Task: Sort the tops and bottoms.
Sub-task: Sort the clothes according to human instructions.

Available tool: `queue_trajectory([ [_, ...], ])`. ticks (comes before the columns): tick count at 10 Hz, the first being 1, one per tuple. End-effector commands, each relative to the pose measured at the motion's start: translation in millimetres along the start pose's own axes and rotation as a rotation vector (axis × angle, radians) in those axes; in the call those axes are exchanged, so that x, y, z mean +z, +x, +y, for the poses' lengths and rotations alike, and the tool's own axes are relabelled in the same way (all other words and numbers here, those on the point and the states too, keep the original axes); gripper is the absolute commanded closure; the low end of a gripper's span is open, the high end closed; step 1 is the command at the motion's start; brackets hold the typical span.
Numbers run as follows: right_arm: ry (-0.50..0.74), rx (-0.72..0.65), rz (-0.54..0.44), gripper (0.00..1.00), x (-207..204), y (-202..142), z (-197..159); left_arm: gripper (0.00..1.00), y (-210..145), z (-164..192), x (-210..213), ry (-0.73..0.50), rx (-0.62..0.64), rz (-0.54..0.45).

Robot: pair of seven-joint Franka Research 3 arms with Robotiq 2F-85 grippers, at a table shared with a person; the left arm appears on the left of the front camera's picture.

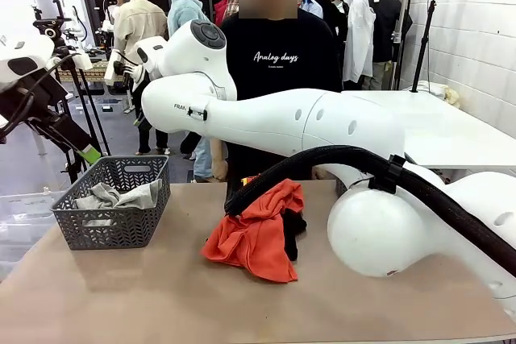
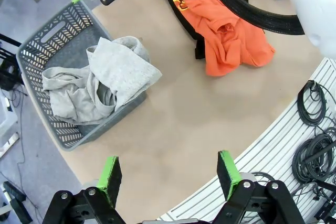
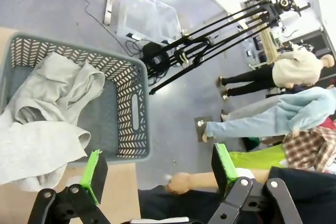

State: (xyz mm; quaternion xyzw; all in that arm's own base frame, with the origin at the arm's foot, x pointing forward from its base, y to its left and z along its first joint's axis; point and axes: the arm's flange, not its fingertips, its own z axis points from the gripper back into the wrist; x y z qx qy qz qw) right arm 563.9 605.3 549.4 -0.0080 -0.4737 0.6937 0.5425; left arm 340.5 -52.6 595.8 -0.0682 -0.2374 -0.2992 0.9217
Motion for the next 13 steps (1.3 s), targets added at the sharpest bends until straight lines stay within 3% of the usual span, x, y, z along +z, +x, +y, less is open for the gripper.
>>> queue_trajectory([
  [1, -0.006, 0.028, -0.004, 0.00, 0.2, 1.7, 0.6, 0.05, -1.1, 0.6, 0.8, 0.003, 0.009, -0.001],
  [13, -0.006, 0.028, -0.004, 0.00, 0.2, 1.7, 0.6, 0.05, -1.1, 0.6, 0.8, 0.003, 0.009, -0.001],
])
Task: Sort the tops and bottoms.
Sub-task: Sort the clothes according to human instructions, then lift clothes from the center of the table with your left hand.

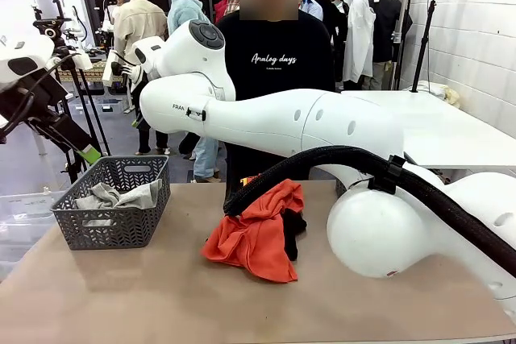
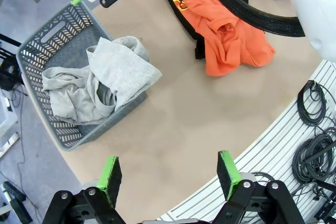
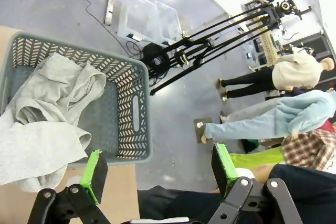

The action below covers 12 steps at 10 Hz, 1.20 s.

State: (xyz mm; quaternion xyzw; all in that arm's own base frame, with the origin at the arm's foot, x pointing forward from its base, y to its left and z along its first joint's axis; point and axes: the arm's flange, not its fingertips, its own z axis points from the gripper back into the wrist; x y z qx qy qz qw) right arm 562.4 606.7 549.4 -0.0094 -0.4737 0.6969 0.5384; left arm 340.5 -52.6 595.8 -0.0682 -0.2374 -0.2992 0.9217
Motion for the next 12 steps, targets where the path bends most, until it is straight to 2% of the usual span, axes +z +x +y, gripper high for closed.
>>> queue_trajectory([
  [1, -0.007, 0.017, -0.001, 0.00, 0.3, 0.0, -0.6, 0.05, -1.1, 0.6, 0.8, 0.003, 0.009, -0.001],
  [12, -0.007, 0.017, -0.001, 0.00, 0.3, 0.0, -0.6, 0.05, -1.1, 0.6, 0.8, 0.003, 0.009, -0.001],
])
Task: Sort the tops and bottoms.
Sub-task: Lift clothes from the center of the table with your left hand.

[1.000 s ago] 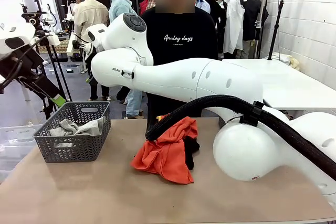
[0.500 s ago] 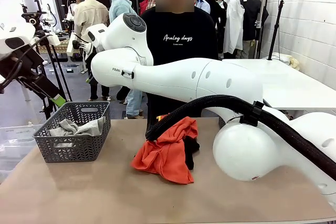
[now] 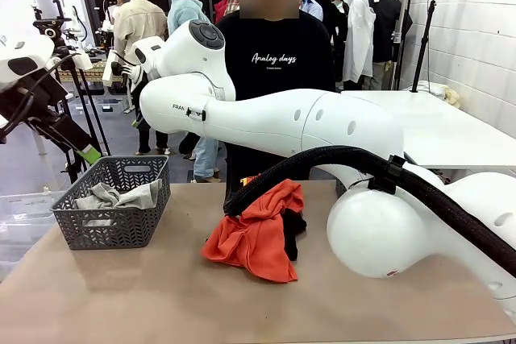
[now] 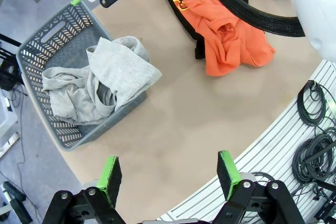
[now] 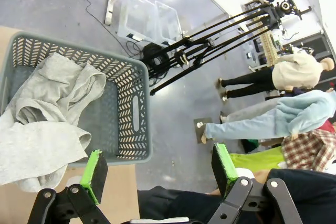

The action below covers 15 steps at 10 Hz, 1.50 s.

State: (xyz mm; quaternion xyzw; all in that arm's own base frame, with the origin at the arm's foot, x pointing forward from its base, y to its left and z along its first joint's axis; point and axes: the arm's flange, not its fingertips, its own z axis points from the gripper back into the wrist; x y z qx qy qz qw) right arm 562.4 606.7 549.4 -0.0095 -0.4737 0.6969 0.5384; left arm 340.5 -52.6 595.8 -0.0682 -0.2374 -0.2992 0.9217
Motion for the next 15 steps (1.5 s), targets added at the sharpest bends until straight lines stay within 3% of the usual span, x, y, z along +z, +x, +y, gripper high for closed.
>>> queue_trajectory([
  [1, -0.007, 0.017, -0.001, 0.00, 0, 0, -1, 0.05, -1, 1, 1, 0.003, 0.009, -0.001],
  [4, 0.000, 0.000, 0.000, 0.00, 0, 0, 0, 0.05, -1, 1, 1, 0.003, 0.009, -0.001],
  [5, -0.001, -0.080, 0.082, 0.00, 38, -6, 10, 0.05, -1, 1, 1, 0.003, 0.009, -0.001],
  [9, -0.185, -0.356, 0.223, 0.00, 204, -44, 75, 0.05, -1, 1, 1, 0.003, 0.009, -0.001],
  [11, -0.184, -0.490, 0.288, 0.00, 258, -58, 115, 0.05, -1, 1, 1, 0.003, 0.009, -0.001],
  [13, -0.131, -0.547, 0.376, 0.00, 282, -62, 146, 0.05, -1, 1, 1, 0.003, 0.009, -0.001],
  [14, -0.158, -0.481, 0.277, 0.00, 145, 39, -78, 0.05, -1, 1, 1, 0.003, 0.009, -0.001],
  [15, -0.158, -0.481, 0.277, 0.00, 145, 39, -78, 0.05, -1, 1, 1, 0.003, 0.009, -0.001],
])
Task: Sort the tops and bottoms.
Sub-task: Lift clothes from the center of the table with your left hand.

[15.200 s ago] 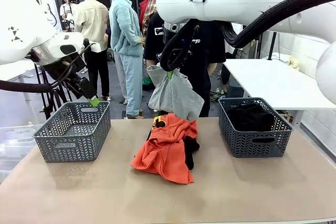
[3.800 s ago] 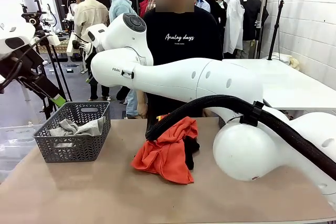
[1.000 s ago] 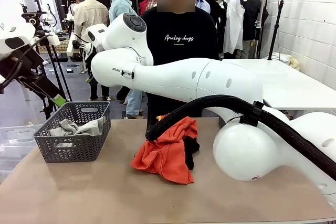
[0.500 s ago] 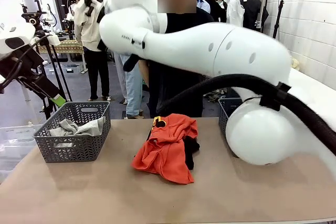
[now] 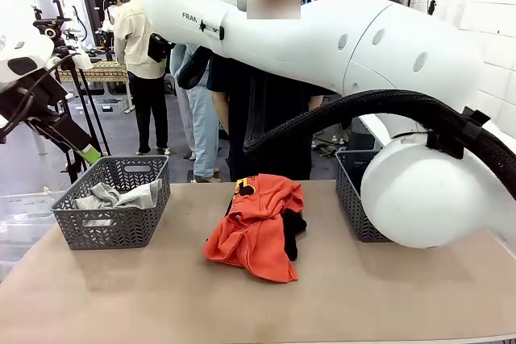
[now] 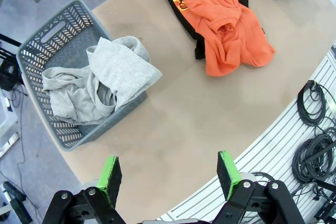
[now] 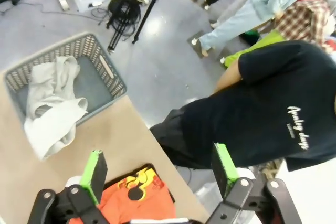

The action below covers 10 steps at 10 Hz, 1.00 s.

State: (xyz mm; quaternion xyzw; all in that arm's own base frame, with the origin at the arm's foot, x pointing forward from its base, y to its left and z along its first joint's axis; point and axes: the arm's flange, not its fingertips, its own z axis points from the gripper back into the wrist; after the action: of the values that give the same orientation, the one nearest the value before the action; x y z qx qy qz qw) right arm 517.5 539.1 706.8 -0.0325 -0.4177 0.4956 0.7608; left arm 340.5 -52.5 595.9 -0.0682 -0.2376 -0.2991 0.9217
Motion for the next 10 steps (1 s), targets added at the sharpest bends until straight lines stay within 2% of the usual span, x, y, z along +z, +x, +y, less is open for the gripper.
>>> queue_trajectory([
  [1, -0.017, 0.026, -0.042, 0.00, -11, -1, -4, 0.05, -1, 1, 1, 0.002, 0.009, 0.000],
  [3, -0.007, 0.006, -0.014, 0.00, -5, -1, -3, 0.05, -1, 1, 1, 0.002, 0.009, 0.000],
  [4, 0.072, -0.078, 0.101, 0.00, -27, -26, -13, 0.05, -1, 1, 1, 0.002, 0.009, 0.000],
  [7, 0.096, -0.375, 0.143, 0.00, -13, -136, -8, 0.05, -1, 1, 1, 0.002, 0.009, 0.000],
  [10, 0.132, -0.562, 0.106, 0.00, 58, -242, 26, 0.05, -1, 1, 1, 0.002, 0.009, 0.000],
])
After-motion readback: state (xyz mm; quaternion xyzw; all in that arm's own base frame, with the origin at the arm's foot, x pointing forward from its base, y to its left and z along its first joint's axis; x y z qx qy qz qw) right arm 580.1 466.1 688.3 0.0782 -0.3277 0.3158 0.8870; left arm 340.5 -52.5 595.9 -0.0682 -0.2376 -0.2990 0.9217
